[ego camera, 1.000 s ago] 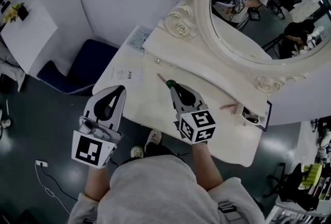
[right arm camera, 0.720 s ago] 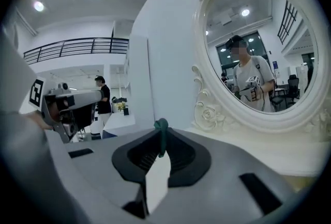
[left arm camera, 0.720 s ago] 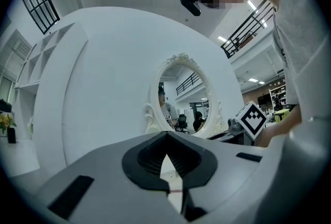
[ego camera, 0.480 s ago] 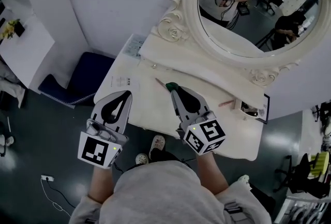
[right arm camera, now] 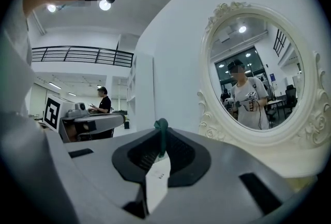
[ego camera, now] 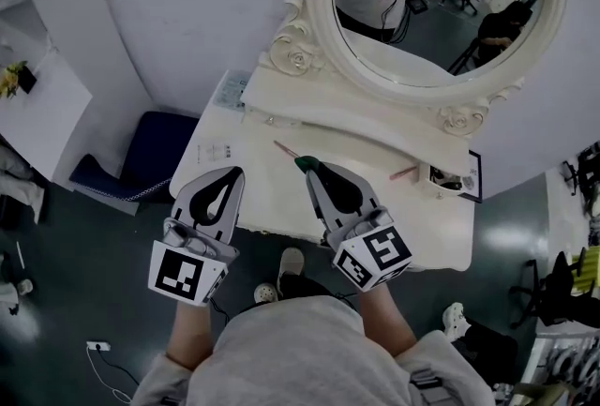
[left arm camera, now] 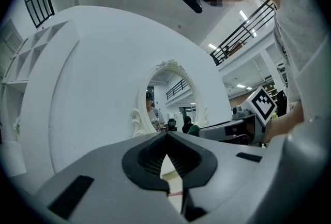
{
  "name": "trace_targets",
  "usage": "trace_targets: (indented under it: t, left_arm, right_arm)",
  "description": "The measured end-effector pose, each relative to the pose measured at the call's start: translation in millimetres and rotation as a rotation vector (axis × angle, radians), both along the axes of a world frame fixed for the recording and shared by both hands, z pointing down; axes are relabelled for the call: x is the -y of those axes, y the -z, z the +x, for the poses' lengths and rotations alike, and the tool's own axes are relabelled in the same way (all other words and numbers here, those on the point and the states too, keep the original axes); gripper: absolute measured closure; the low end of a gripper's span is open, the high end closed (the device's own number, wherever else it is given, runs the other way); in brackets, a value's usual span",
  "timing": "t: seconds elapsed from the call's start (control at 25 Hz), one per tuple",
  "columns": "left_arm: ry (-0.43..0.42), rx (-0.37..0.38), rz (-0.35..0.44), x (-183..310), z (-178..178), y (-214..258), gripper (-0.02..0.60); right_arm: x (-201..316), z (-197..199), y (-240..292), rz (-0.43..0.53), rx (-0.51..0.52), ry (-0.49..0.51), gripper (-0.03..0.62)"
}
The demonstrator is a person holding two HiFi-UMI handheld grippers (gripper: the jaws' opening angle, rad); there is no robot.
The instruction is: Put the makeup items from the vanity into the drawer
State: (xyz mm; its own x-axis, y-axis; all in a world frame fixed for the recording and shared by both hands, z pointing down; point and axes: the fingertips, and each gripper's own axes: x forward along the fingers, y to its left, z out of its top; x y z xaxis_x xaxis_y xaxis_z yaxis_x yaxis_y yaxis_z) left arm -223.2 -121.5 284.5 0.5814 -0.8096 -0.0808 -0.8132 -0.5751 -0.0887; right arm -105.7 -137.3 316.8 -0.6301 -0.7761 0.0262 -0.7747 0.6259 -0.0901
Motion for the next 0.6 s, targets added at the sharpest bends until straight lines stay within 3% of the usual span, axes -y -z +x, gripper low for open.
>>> trace_targets:
  t: [0.6]
  left_arm:
    - [-0.079,-0.018,0.049,-26.6,18.7,12.7,0.571]
  right_arm:
    - [-49.3,14.6,15.6,0.059,0.026,-0.091,0.553]
